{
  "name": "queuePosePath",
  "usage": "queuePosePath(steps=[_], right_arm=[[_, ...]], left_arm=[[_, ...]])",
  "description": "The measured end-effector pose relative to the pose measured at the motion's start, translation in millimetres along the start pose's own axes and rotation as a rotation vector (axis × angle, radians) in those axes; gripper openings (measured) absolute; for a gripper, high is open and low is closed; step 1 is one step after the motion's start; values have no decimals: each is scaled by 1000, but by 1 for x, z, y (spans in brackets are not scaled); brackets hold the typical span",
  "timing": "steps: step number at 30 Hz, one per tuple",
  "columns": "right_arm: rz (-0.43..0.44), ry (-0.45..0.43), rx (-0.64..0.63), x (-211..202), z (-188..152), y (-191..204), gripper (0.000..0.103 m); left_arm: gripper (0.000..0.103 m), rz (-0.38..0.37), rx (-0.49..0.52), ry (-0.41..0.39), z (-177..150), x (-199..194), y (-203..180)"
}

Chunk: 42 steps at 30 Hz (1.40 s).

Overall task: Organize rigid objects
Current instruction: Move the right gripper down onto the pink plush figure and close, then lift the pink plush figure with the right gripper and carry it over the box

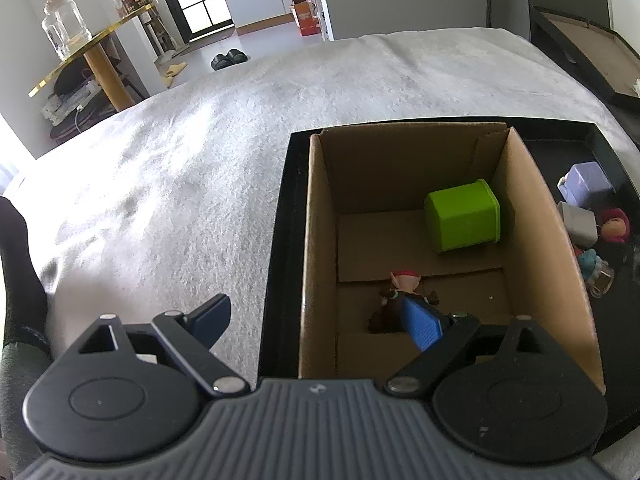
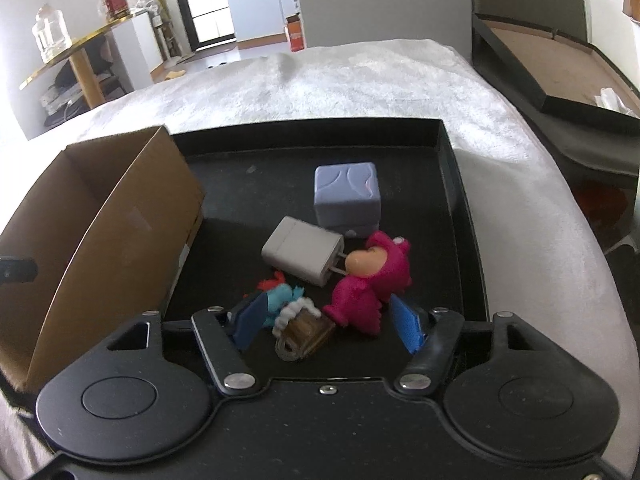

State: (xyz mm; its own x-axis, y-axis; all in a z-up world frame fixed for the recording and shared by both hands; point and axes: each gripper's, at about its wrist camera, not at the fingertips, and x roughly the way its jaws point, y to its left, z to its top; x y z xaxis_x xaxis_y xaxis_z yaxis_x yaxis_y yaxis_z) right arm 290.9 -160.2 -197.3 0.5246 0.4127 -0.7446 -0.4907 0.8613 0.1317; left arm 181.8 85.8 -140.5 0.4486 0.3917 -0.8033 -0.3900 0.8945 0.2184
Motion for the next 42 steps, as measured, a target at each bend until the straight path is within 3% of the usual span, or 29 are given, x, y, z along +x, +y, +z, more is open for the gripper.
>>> queuePosePath(steps=[2, 8, 12, 14, 42], right_arm=[[-13, -12, 27, 3, 4, -4, 57], [-59, -13, 46, 14, 10, -14, 46], [-77, 35, 39, 26, 5, -16, 43], [-67, 42, 57, 27, 3, -20, 34], [-4, -49, -19, -29, 22, 3, 34]], left_arm=[[91, 4, 0, 0, 1, 0, 1], [91, 7, 6, 5, 2, 4, -1], [91, 11, 6, 9, 2, 6, -4], [91, 11, 10, 8, 2, 5, -5], [91, -4, -76, -14, -6, 2, 7]])
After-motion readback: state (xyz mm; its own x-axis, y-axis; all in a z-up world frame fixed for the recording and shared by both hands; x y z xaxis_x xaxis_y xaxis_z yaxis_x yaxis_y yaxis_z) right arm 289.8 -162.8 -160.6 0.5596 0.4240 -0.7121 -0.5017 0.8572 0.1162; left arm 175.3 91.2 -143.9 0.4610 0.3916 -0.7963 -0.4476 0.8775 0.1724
